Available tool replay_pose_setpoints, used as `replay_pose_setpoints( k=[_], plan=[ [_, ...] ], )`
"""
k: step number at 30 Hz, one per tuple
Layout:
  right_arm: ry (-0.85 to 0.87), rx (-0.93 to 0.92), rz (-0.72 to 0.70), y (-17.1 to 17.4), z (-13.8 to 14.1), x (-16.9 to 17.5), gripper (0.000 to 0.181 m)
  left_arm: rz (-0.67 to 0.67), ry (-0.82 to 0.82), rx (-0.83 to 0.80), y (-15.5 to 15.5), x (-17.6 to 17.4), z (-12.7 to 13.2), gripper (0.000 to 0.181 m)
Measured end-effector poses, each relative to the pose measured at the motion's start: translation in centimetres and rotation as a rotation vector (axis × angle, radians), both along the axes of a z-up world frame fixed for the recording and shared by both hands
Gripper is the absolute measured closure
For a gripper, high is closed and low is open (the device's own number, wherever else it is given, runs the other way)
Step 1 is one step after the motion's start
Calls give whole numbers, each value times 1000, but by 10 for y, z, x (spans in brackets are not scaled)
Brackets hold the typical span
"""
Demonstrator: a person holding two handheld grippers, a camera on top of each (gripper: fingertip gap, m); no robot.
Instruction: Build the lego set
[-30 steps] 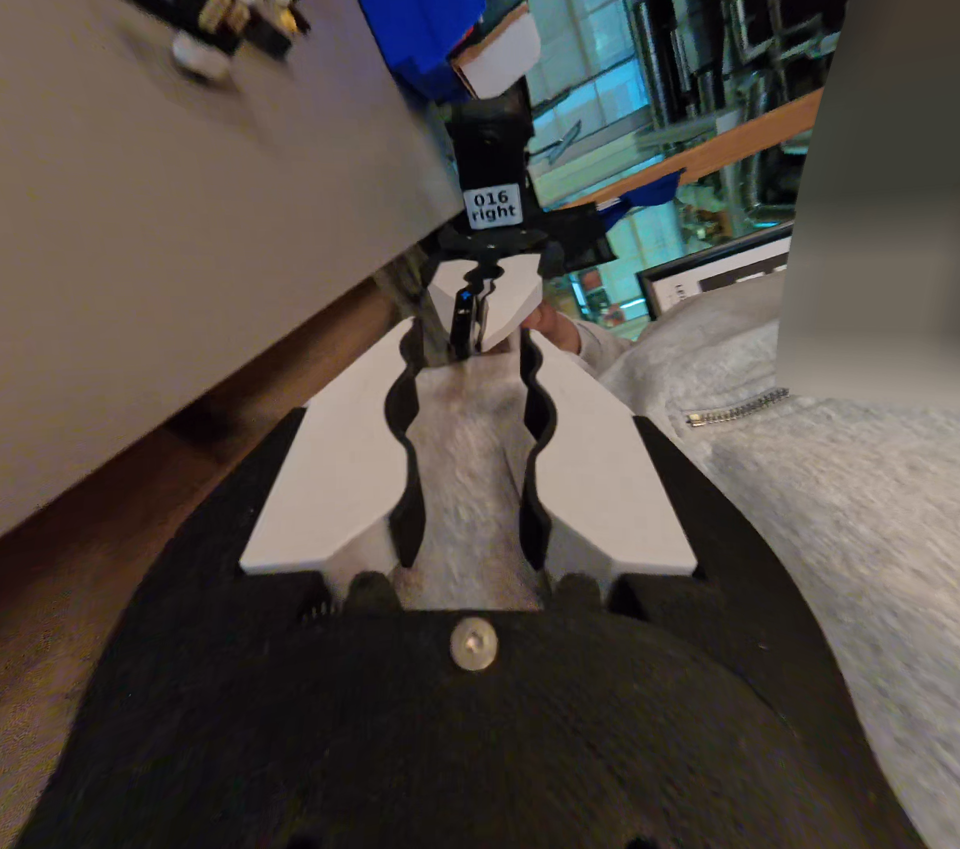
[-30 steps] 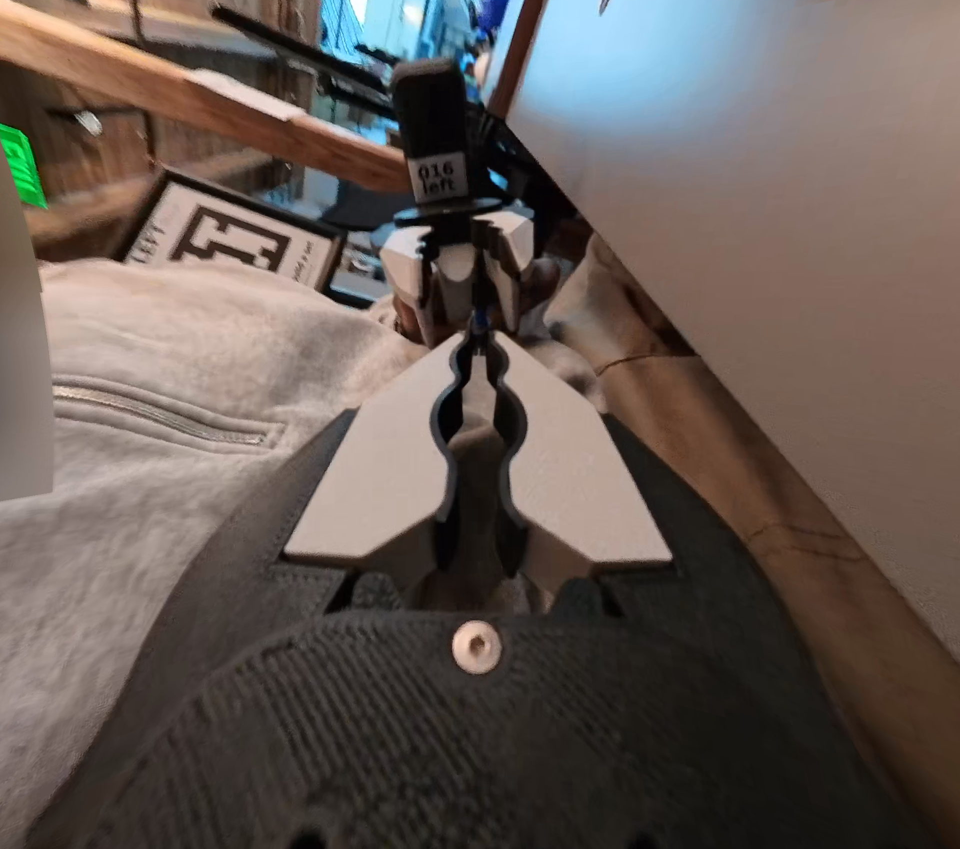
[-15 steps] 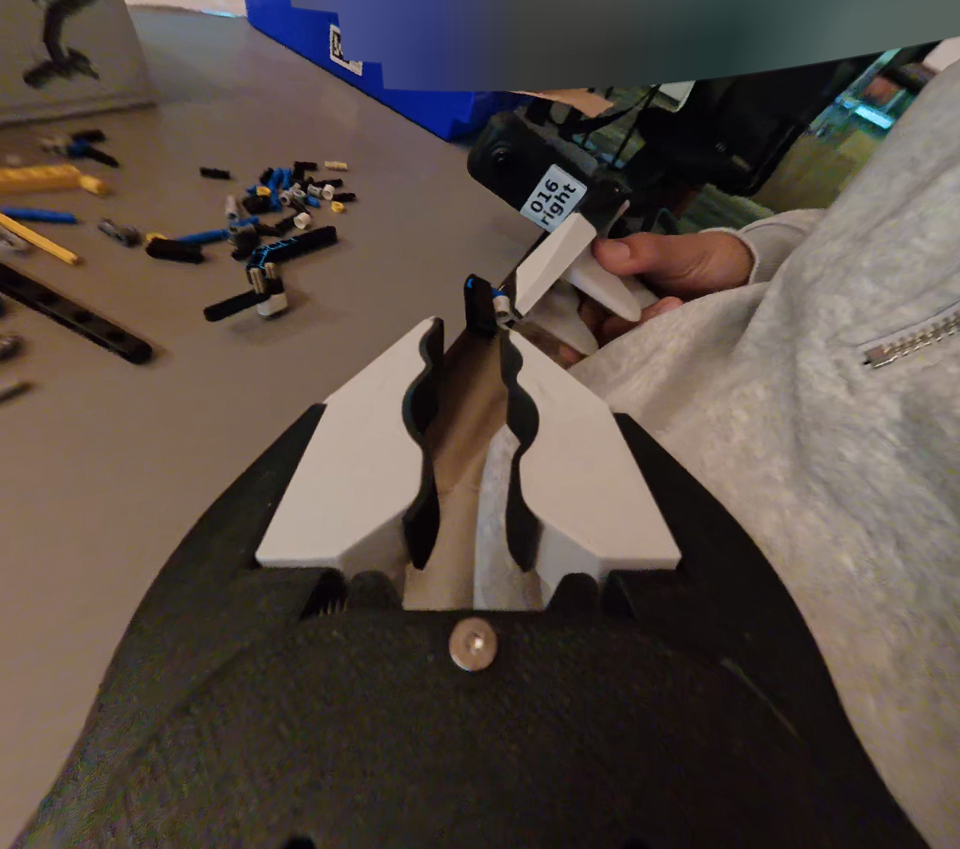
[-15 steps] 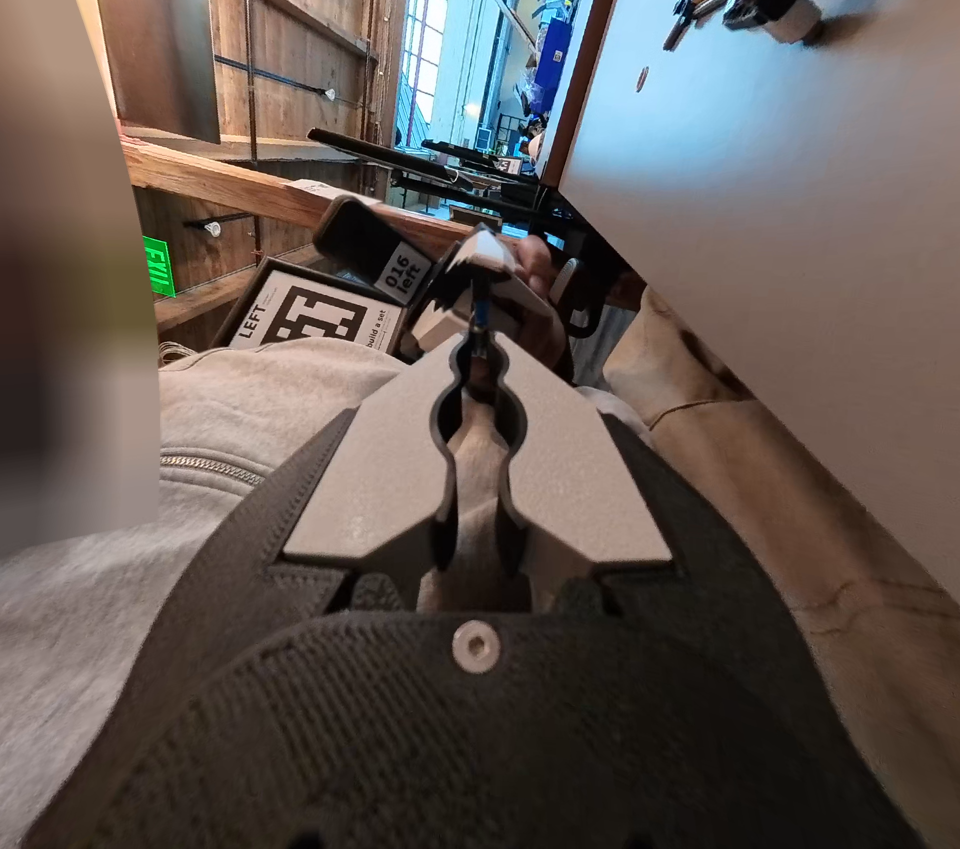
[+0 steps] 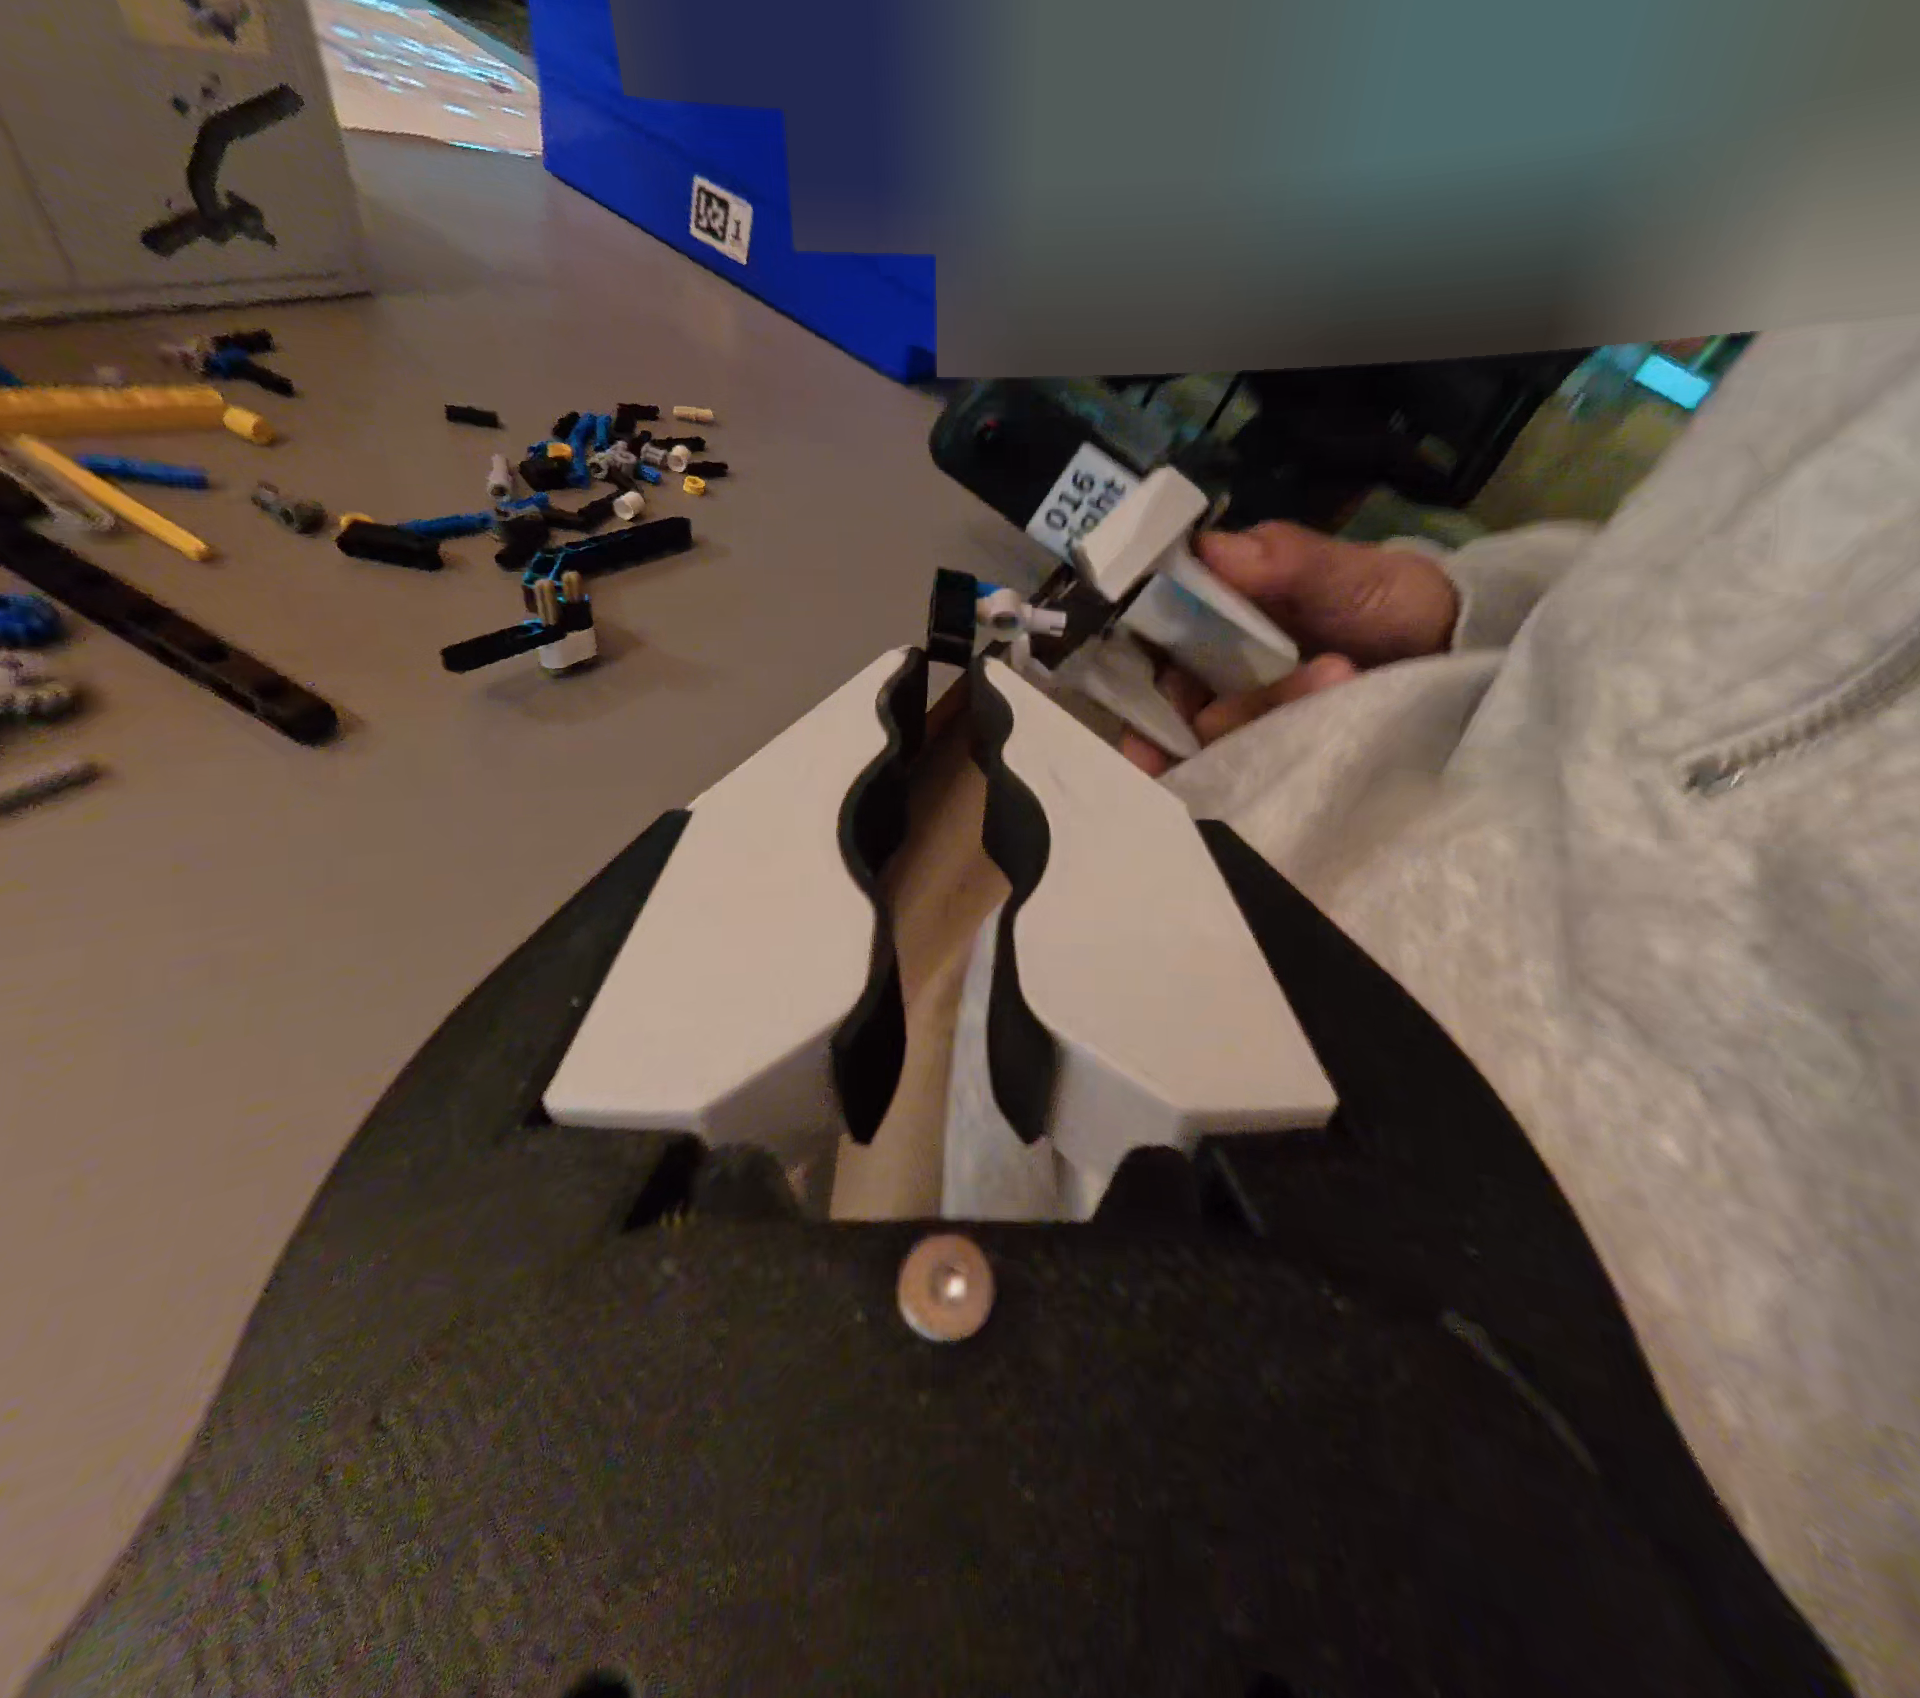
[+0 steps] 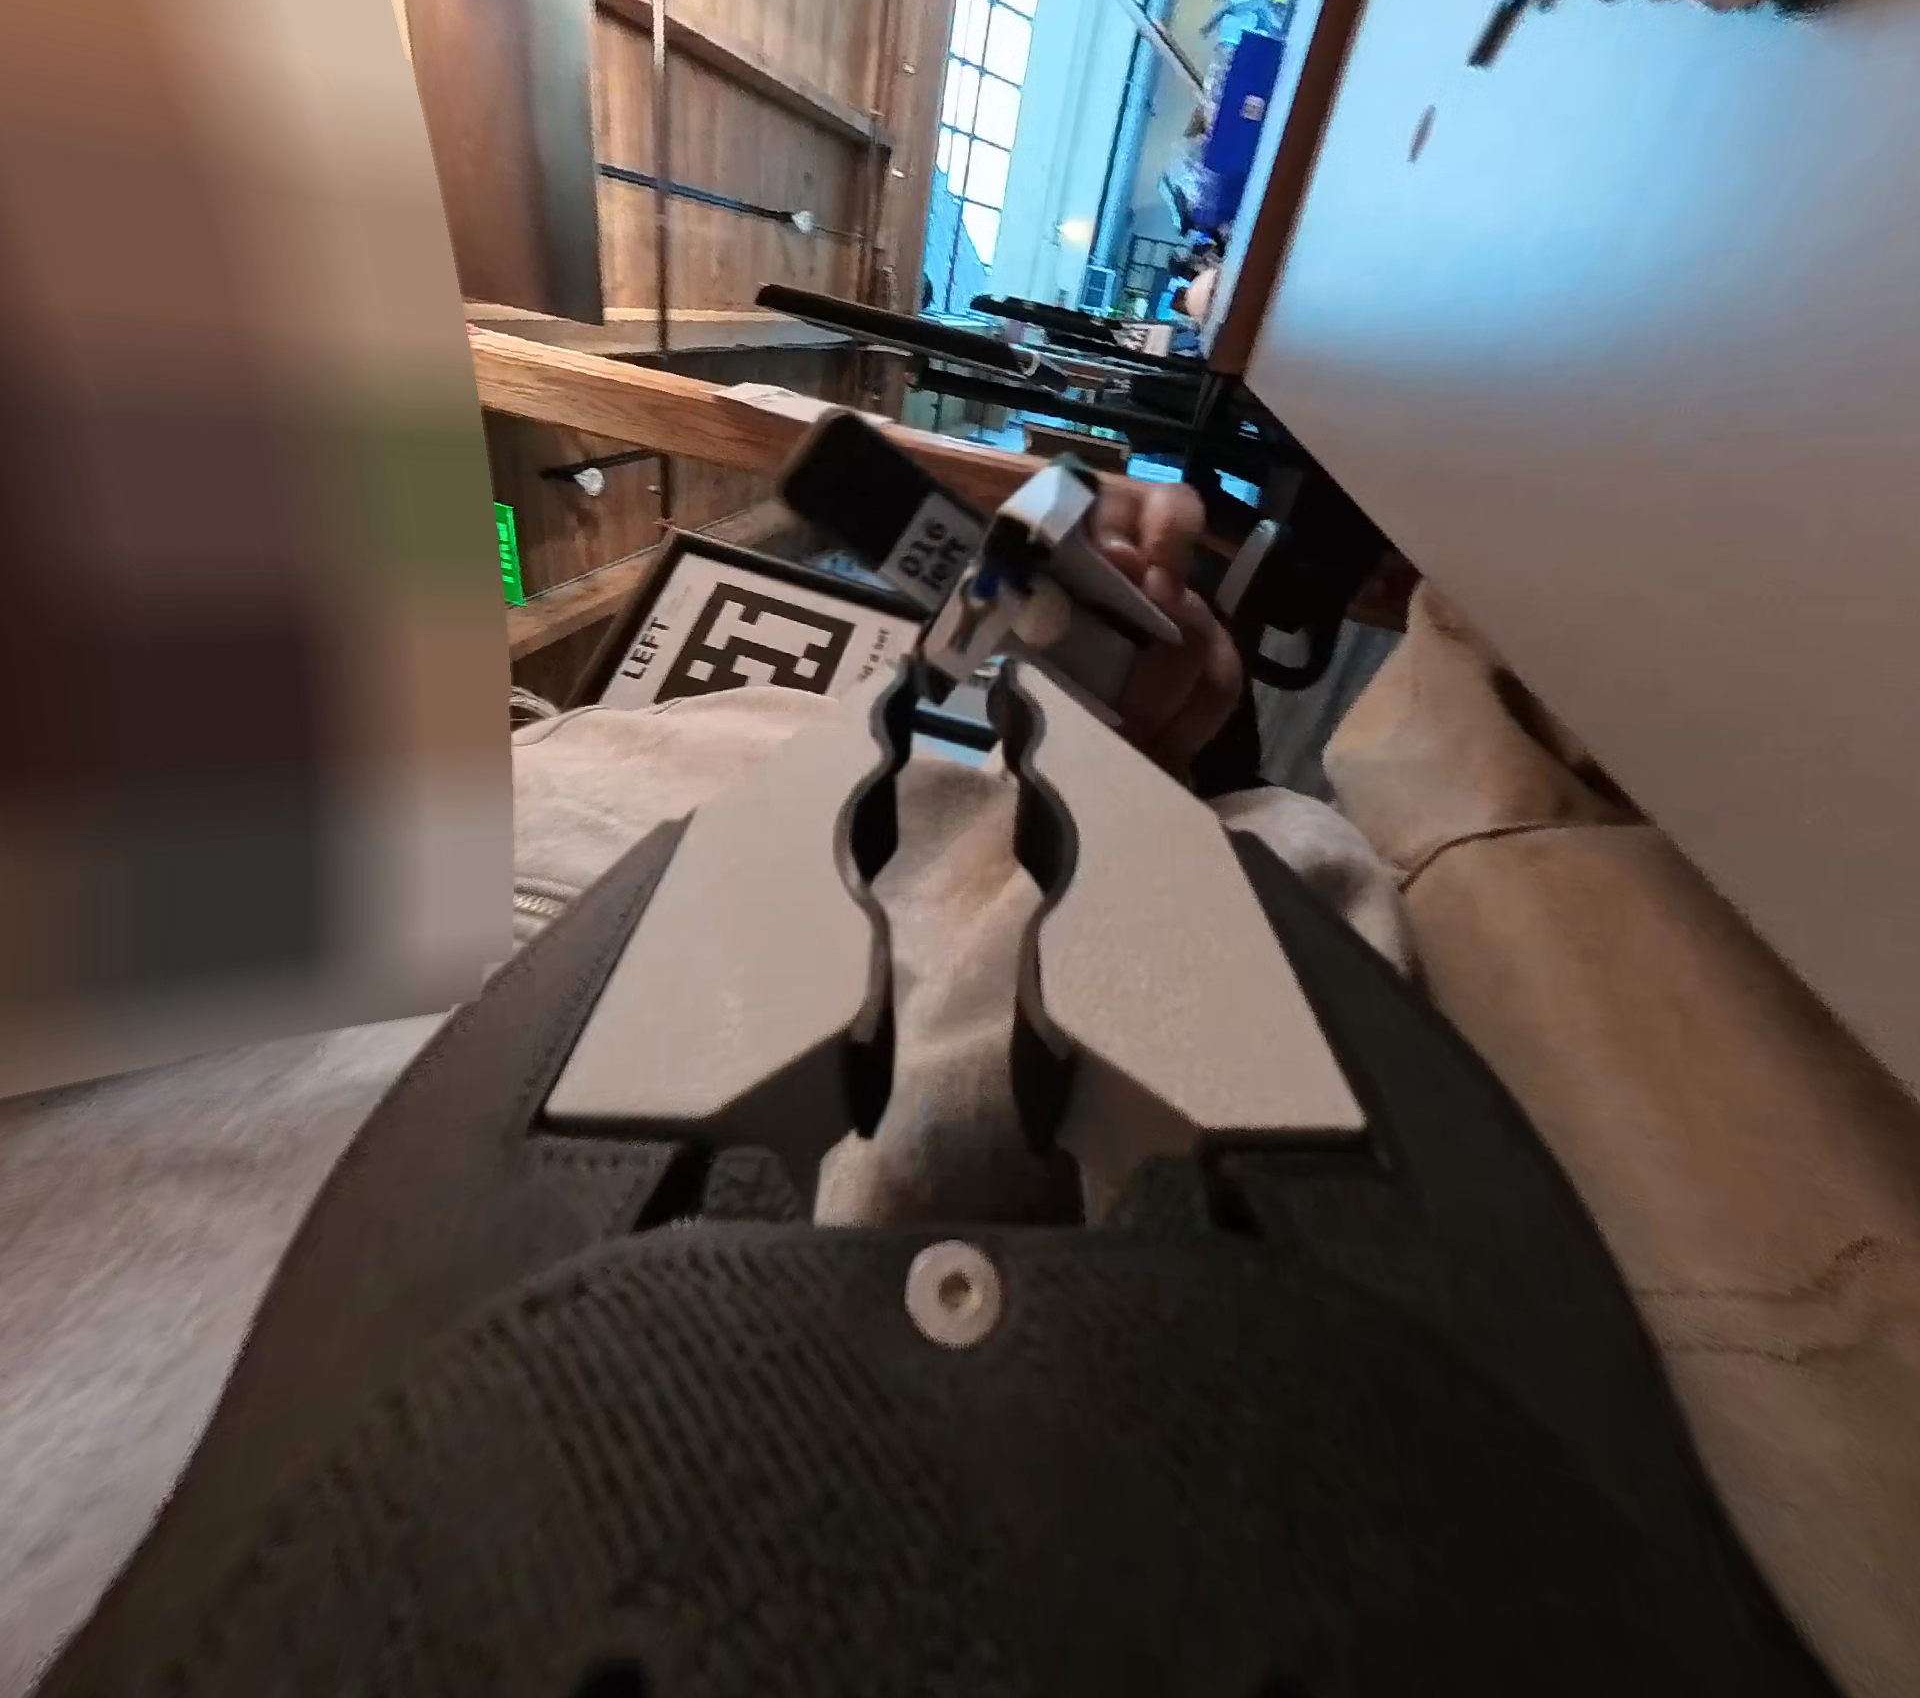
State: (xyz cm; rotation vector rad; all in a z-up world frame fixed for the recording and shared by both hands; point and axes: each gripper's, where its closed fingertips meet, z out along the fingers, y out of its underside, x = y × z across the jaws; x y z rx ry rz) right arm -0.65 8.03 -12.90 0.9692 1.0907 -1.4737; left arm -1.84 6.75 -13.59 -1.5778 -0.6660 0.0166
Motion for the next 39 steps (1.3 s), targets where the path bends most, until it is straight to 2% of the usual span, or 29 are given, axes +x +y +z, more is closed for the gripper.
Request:
replay_pose_setpoints(
  k=[1,3,5,6,8,9,11,19,25,27,29,34,39],
  plan=[
    [23,-22,-10,3,5,-1,166,8,-49,57,-2,-4,3,176],
    [133,-52,-44,10,16,-3,165,13,-128,152,-5,-10,6,176],
    [346,4,-84,14,20,-3,163,-7,-161,210,-5,-13,7,176],
    [484,63,-117,15,19,-6,157,-24,-151,226,-4,-14,9,177],
    [762,211,-216,16,13,-21,132,-56,-110,214,1,-16,9,177],
    [874,268,-270,16,13,-29,128,-70,-91,198,4,-18,8,176],
    [992,299,-300,15,21,-37,122,-104,-80,193,9,-22,13,177],
    [1183,348,-194,12,17,-39,129,-217,-111,198,17,-30,19,177],
    [1183,334,-139,-1,13,-33,134,-229,-108,182,19,-26,12,177],
    [1179,339,-133,-3,11,-33,147,-235,-123,205,20,-25,12,177],
    [1186,346,-147,-2,11,-34,151,-237,-137,219,19,-26,12,177],
    [1187,319,-199,3,19,-39,147,-241,-181,267,18,-28,13,178],
    [1279,343,-240,2,20,-39,139,-253,-218,302,18,-28,13,178]
  ],
)
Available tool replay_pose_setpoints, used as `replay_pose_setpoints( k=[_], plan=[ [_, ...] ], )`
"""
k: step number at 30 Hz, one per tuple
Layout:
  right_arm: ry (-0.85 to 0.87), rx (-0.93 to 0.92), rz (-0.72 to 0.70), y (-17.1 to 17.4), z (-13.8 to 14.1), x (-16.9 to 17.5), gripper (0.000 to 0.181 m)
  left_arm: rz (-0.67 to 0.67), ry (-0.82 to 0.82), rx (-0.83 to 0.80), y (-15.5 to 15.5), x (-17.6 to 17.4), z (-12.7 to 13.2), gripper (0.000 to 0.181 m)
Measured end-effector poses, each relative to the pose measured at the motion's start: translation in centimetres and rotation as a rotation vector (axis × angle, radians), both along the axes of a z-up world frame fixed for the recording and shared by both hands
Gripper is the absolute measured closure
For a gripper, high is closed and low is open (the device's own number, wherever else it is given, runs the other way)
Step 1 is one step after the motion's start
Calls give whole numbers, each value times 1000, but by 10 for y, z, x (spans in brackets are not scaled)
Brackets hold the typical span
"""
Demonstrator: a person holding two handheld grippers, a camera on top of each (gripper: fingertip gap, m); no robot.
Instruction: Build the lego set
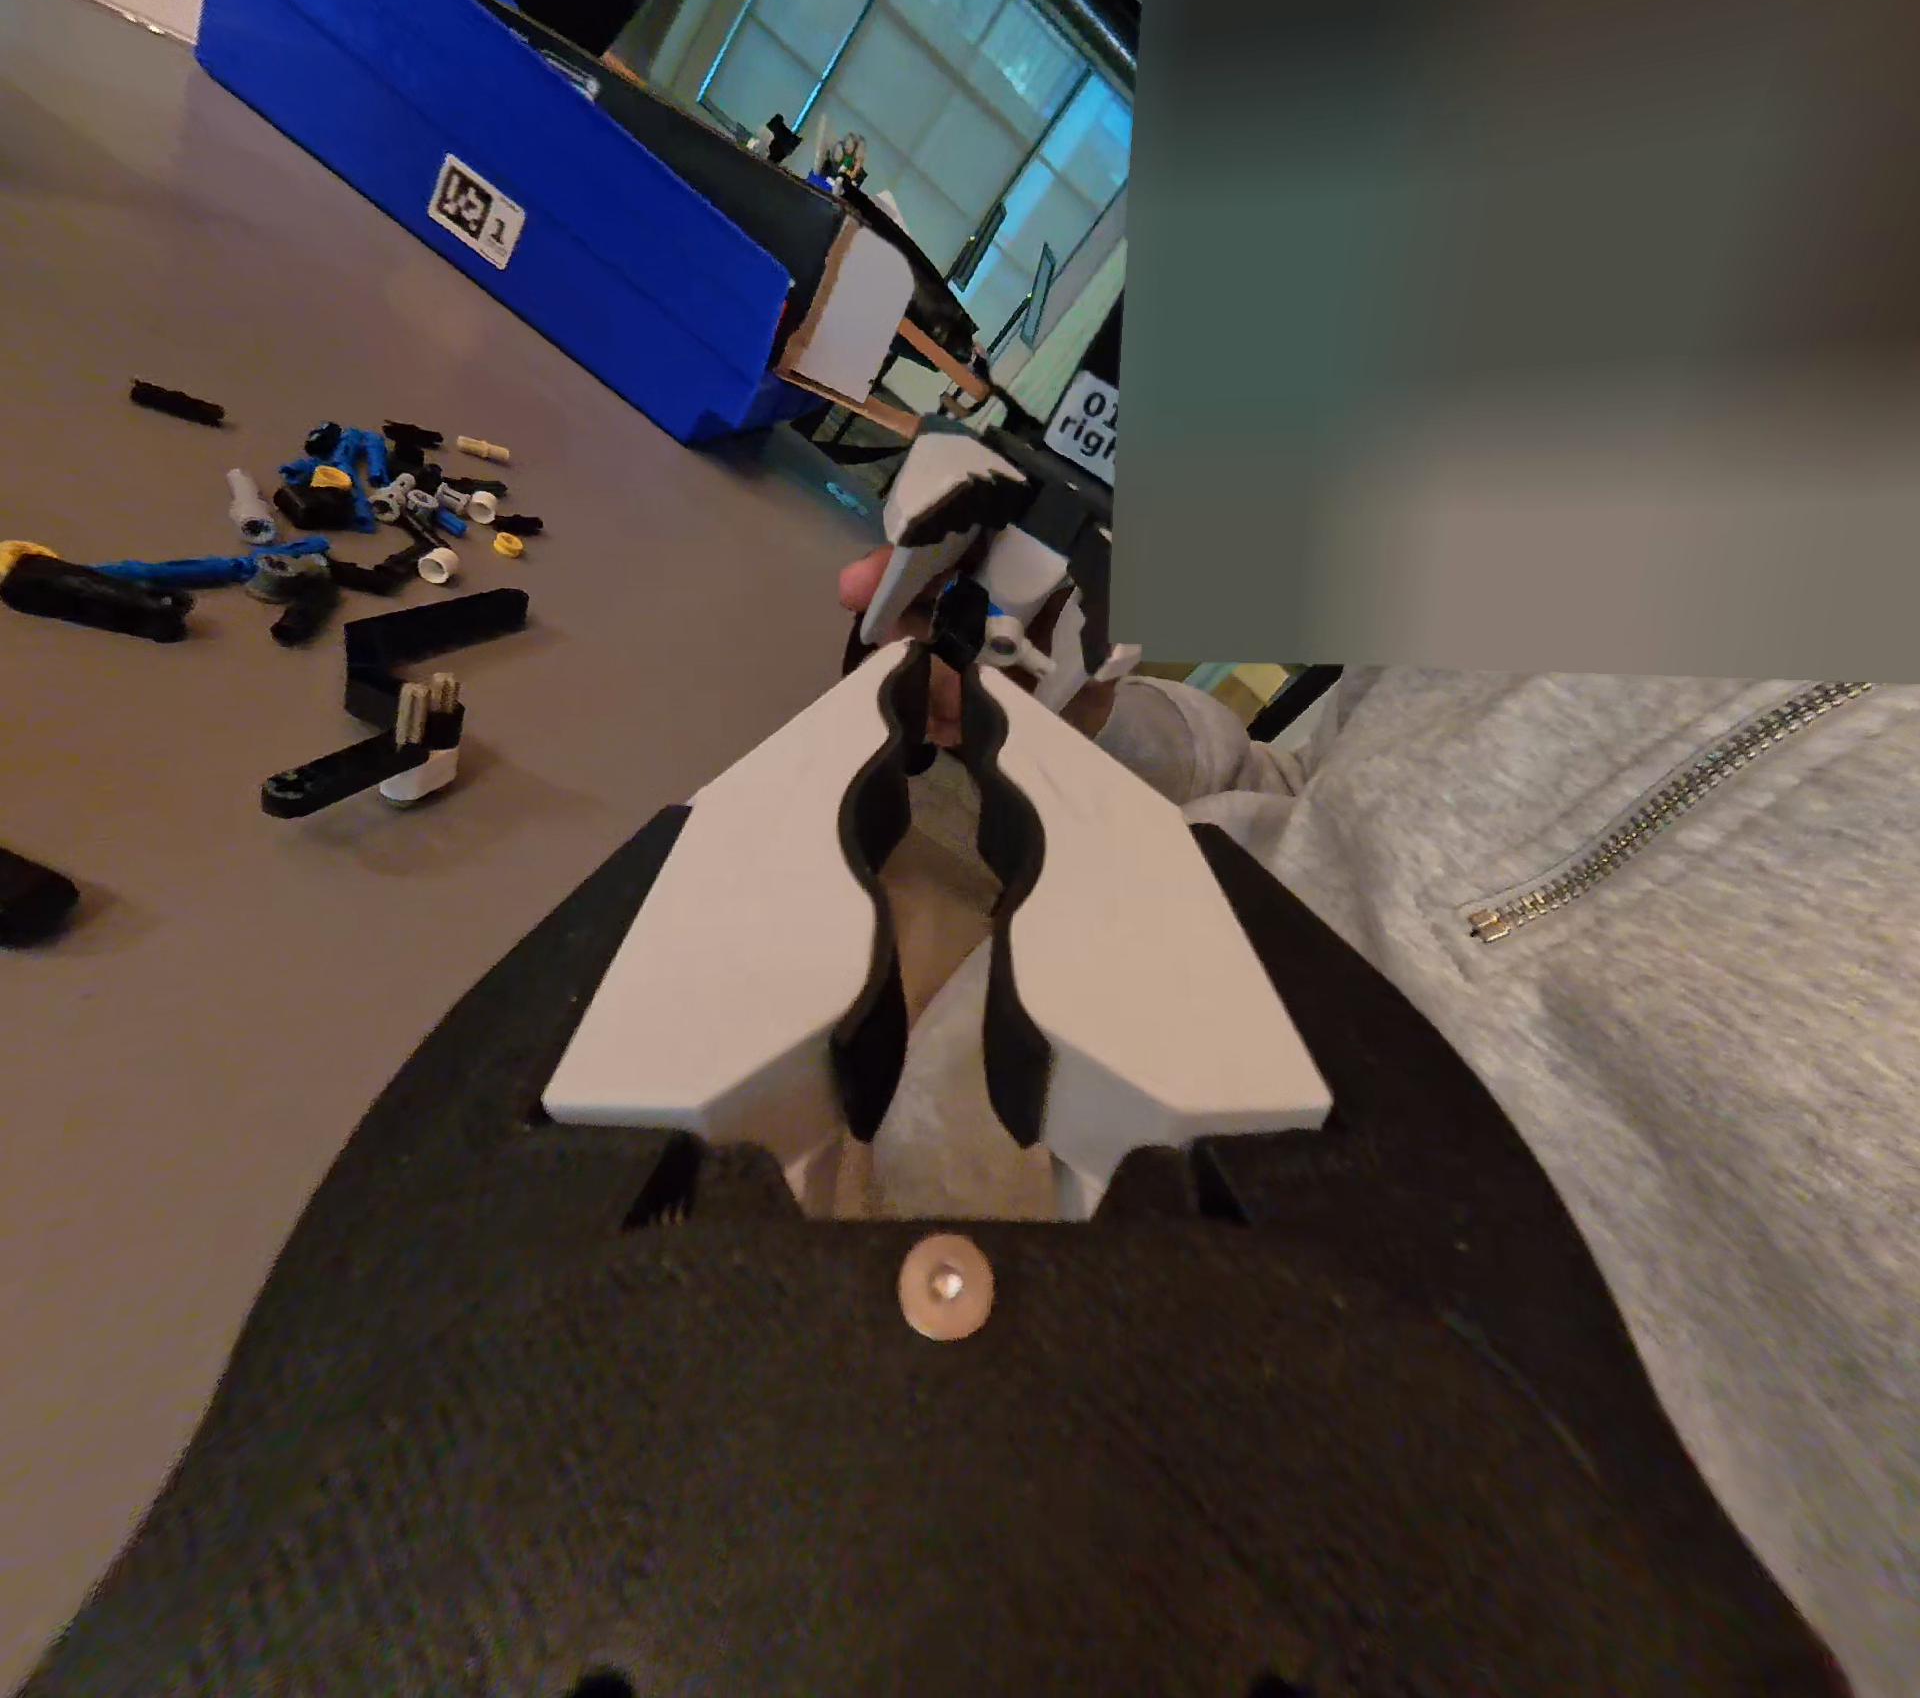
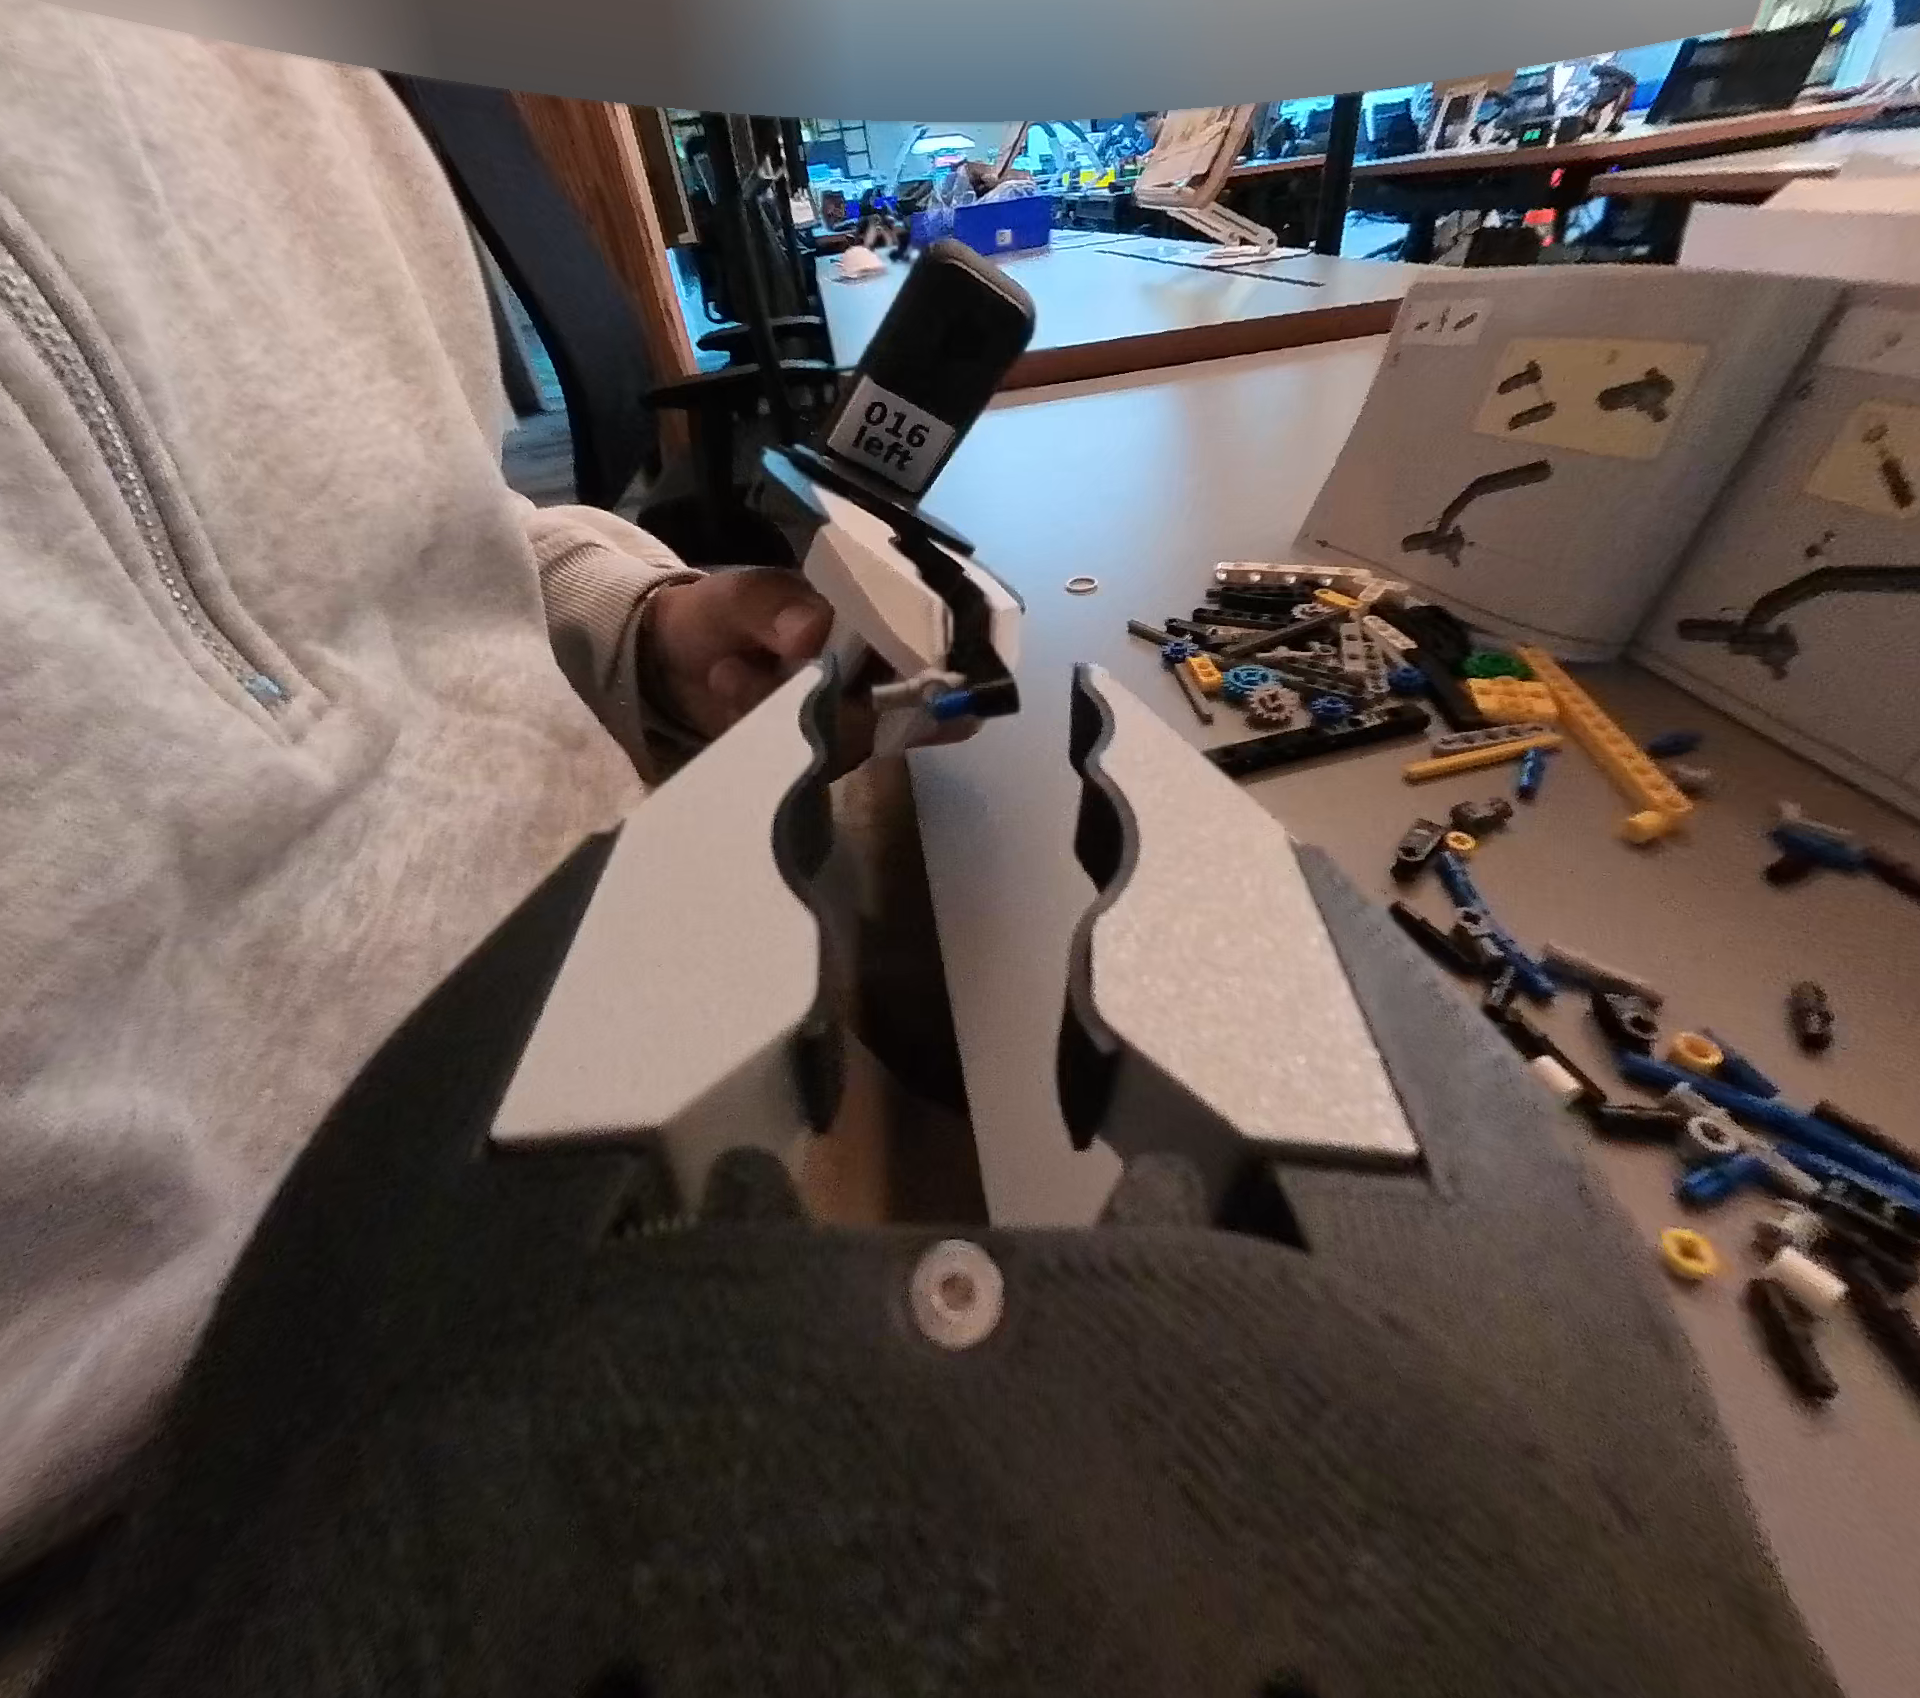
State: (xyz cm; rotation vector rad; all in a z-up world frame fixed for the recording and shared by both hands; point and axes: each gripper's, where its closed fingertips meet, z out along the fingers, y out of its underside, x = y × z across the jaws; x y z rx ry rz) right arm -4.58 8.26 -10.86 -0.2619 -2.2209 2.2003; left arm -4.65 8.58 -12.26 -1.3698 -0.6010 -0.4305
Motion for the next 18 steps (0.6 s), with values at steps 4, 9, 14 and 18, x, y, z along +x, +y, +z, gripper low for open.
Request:
replay_pose_setpoints(
  k=[4,9,14,18],
  plan=[
    [56,27,-14,-3,-3,1,139,-9,-36,22,-1,-1,0,178],
    [67,23,5,-3,-2,5,154,-18,-26,13,2,2,0,178],
    [56,34,3,-3,-5,4,147,-31,-43,35,1,3,1,178],
    [53,30,12,-3,-4,5,148,-38,-43,45,2,4,3,178]
  ],
)
